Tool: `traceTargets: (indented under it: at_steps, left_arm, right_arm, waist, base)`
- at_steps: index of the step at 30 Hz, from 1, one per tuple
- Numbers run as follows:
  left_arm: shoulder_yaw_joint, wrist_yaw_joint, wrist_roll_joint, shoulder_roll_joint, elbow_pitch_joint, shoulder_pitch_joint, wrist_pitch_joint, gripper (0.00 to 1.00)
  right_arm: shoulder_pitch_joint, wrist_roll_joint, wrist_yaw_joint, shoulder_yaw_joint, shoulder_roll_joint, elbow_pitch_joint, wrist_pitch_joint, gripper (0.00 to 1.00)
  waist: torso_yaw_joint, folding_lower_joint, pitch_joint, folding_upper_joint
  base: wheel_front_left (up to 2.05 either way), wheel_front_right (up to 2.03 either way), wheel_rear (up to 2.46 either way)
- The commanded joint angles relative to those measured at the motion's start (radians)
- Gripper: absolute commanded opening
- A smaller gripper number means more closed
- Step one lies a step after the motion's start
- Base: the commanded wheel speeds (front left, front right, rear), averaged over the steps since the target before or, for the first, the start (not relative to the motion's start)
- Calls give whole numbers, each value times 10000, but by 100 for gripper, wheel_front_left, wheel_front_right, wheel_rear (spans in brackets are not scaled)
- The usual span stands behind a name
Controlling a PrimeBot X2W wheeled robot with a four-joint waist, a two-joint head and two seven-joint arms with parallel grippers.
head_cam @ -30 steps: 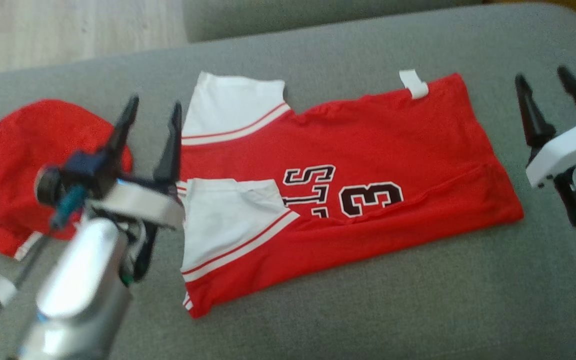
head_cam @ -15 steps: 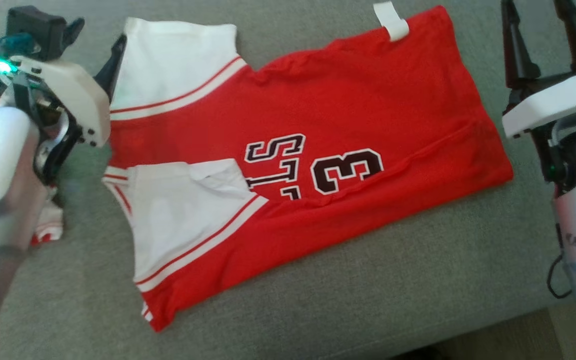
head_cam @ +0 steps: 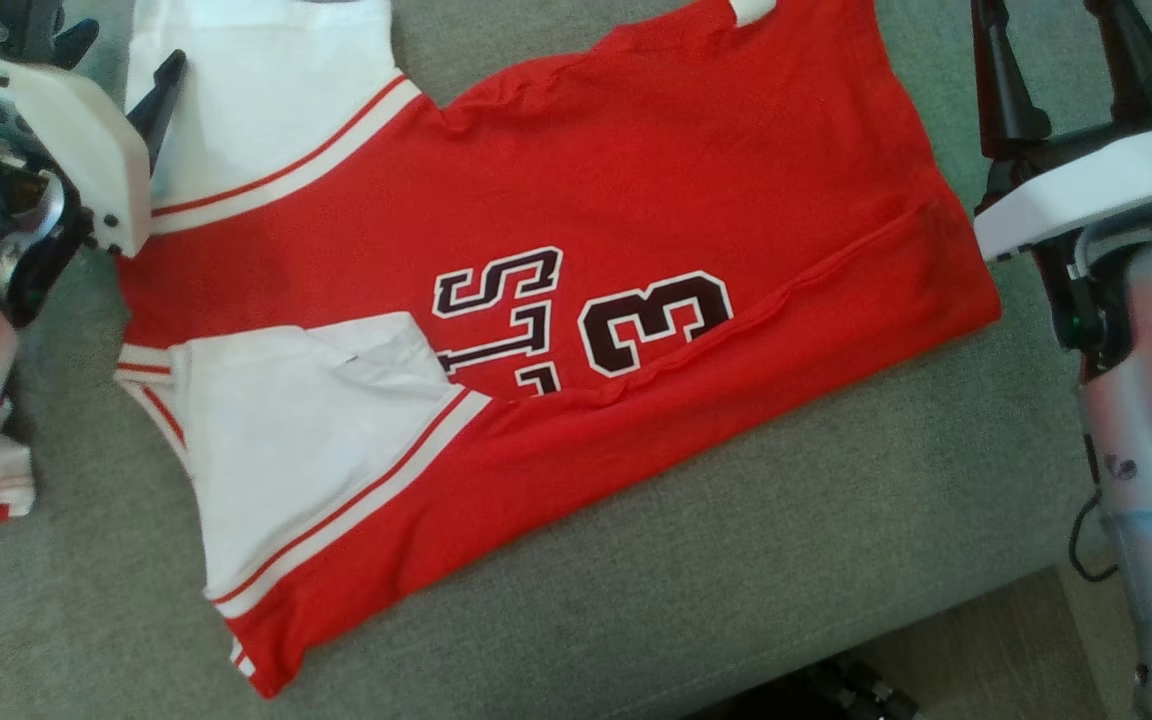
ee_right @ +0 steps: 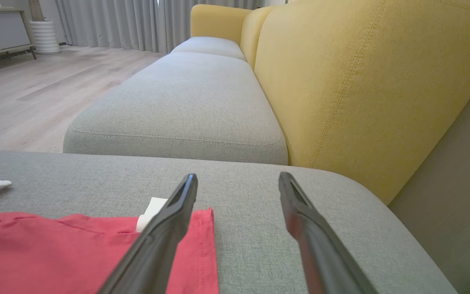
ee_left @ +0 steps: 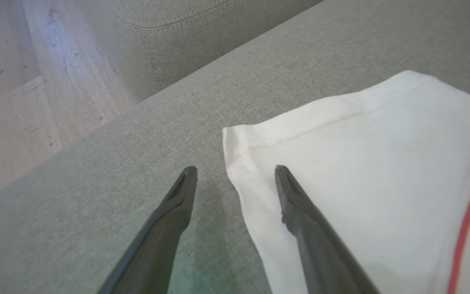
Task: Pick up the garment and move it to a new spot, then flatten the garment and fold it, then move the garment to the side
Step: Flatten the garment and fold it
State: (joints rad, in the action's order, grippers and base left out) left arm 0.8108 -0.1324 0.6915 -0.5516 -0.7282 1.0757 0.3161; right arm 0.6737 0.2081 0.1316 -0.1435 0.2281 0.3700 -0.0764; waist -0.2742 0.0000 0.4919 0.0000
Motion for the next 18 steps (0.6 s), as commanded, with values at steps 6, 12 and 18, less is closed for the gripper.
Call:
traceTargets:
  at_steps: [6,12,18]
  left_arm:
    - [286,18,459,-550,-13,1005,416,100]
    - [966,18,1598,-616,182,990,1334,0]
    - [1408,18,2353,-653,705,951,939,0]
  right_arm:
    - [464,-83,-9,-133,-123,-283,-120,100]
    - [619,-201,-9,-145,-95,-170,-178,100]
    - [728,-336,-9,-138,125,34,-71,100]
  waist:
    - [-251,0,376,0]
    - [-301,0,490,0]
    - [-19,0,277,0]
  base:
    - [0,0,0]
    - [0,0,0]
    - [0,0,0]
